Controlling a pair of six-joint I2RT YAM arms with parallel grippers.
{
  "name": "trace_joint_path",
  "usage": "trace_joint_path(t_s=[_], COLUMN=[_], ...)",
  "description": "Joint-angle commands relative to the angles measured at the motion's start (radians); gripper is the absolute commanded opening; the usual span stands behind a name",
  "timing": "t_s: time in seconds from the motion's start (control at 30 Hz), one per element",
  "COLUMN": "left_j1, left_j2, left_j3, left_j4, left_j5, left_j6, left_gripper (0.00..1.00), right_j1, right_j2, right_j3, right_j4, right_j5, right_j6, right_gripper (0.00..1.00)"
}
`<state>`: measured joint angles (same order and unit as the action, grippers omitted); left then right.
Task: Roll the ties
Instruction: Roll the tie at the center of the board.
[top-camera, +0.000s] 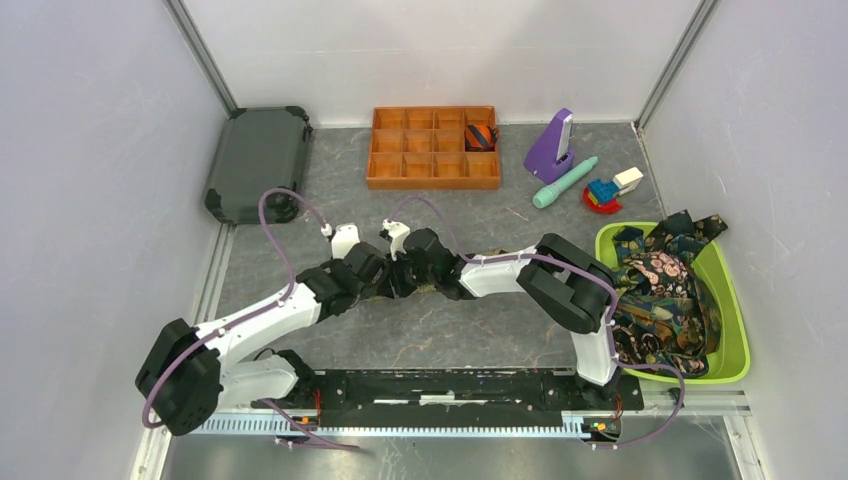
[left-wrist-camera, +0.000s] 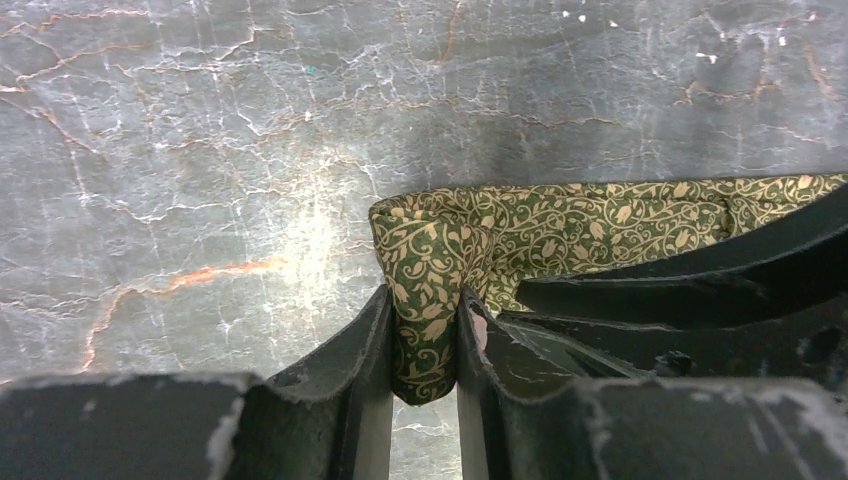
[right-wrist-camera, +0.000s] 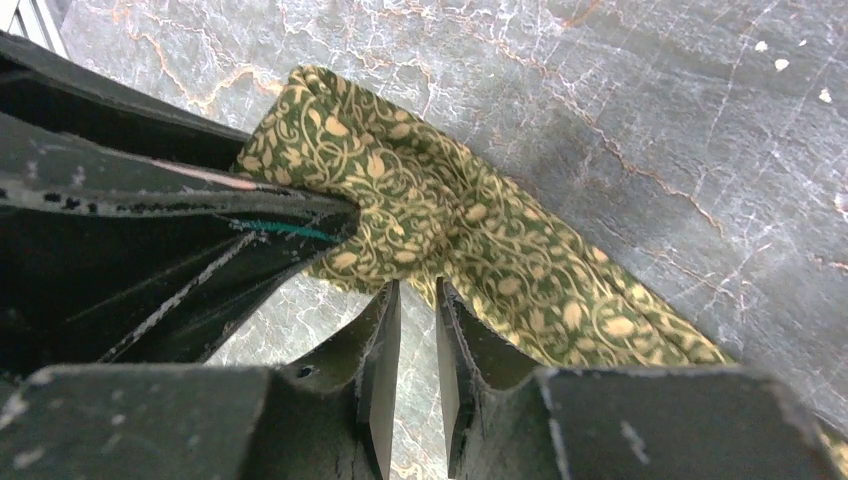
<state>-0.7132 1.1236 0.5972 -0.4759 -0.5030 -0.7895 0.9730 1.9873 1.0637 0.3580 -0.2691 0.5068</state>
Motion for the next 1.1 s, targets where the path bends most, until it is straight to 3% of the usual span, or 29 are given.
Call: trace_joint_path(t_s=[0.0, 0.47, 0.77, 1.07], left_j1=[-0.019, -0.068, -0.139, -0.198], left_j2=[0.041, 0.186, 0.361, 0.537], left_j3=[0.055, 0.128, 0.247, 0.351], left_j4=[-0.063, -0.128, -0.273, -0.343], left_j5=[-0.128, -0.252, -0.381, -0.419], left_j6=[0.024, 0.012, -0.064, -0.117], left_gripper=[0.08, 0.08, 0.02, 0.02], right_j1=[-0.022, -0.107, -0.141, -0.173], right_j2=[-0.068, -0.259, -0.368, -0.438], right_j3=[-0.034, -0.201, -0.28, -0.32], right_j4=[0.032, 0.011, -0.003, -0.026], right_j5=[0.021, 0.045, 0.055, 0.058], right_j6=[-0.02, -0.034, -0.045, -0.06], right_gripper=[0.26, 0.26, 0.26, 0.26])
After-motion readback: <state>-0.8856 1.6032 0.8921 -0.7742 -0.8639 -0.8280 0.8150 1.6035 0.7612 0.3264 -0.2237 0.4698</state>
